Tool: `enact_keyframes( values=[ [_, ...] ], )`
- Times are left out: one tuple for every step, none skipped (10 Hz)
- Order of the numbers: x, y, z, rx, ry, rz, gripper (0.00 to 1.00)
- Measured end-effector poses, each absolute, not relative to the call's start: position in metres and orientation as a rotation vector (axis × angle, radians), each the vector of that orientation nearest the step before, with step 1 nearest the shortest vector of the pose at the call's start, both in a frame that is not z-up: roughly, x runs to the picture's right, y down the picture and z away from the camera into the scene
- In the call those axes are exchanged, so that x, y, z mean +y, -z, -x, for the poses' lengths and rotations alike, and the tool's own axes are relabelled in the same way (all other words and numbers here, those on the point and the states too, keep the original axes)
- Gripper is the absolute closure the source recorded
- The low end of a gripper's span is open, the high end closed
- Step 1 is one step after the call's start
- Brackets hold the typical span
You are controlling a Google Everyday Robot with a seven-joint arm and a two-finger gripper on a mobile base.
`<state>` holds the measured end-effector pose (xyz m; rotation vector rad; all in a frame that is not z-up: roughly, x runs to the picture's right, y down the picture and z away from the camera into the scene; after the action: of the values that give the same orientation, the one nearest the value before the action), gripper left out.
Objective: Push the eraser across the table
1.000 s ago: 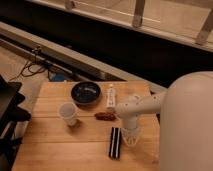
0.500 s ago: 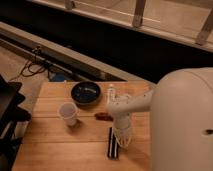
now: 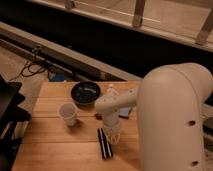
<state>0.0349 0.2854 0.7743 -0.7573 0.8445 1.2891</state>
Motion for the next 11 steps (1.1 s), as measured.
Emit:
enact_keyframes(
  values=[
    [0.284, -0.773, -0.022, 0.843, -1.275, 0.756, 1.00],
    [0.281, -0.771, -0.007, 0.838, -1.252, 0.758, 1.00],
    [0.279, -0.771, 0.003, 0.833, -1.238, 0.759, 1.00],
    [0.277, -0.771, 0.011, 0.829, -1.227, 0.759, 1.00],
    [0.274, -0.770, 0.023, 0.821, -1.211, 0.761, 1.00],
    [0.273, -0.770, 0.026, 0.820, -1.206, 0.761, 1.00],
    [0.271, -0.769, 0.025, 0.821, -1.209, 0.761, 1.00],
    [0.270, -0.769, 0.025, 0.820, -1.211, 0.761, 1.00],
    [0.269, -0.768, 0.026, 0.820, -1.209, 0.762, 1.00],
    [0.268, -0.766, 0.029, 0.818, -1.205, 0.763, 1.00],
    [0.268, -0.765, 0.034, 0.818, -1.201, 0.764, 1.00]
  ],
)
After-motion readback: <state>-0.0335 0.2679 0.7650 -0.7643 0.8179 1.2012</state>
